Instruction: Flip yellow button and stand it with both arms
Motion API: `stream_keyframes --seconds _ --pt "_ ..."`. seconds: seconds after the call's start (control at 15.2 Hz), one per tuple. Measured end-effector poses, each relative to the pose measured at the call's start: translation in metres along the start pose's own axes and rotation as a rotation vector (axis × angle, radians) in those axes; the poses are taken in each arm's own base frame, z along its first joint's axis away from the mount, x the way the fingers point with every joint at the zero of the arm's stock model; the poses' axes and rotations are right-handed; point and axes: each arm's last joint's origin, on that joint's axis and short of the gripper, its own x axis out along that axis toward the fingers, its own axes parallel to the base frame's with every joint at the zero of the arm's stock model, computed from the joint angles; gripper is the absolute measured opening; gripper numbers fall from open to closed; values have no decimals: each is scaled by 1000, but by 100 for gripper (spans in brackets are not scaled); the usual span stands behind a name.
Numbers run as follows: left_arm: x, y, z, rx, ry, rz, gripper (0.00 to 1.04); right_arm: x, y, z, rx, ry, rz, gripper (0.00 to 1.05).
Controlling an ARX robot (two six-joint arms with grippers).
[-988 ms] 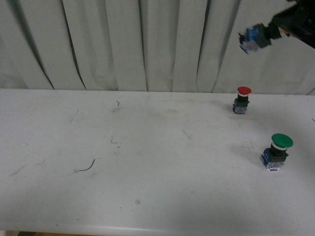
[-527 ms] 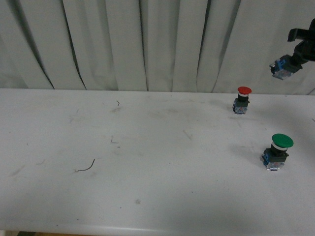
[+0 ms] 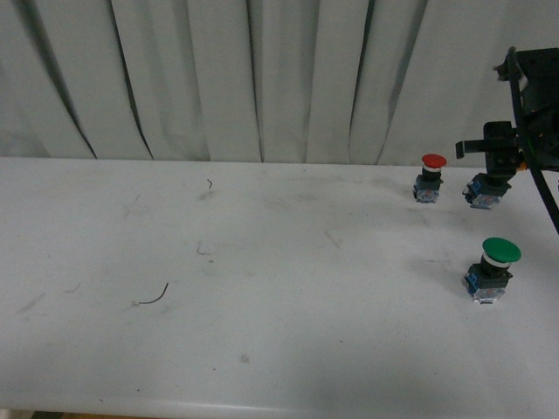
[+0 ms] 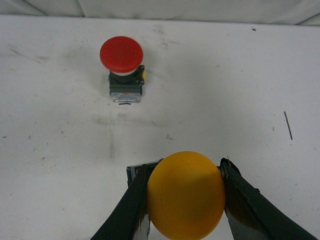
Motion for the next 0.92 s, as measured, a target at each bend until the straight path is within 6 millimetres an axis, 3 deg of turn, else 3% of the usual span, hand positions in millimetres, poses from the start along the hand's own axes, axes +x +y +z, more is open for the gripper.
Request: stream_keyframes --seconds 0.33,0.59,0.92 --pt "0 0 0 0 0 0 98 13 25 -6 -46 59 3 36" --pt "0 0 0 0 0 0 98 25 24 -17 -51 93 -32 36" --pt "0 0 0 0 0 0 98 37 20 -14 -53 99 -60 36"
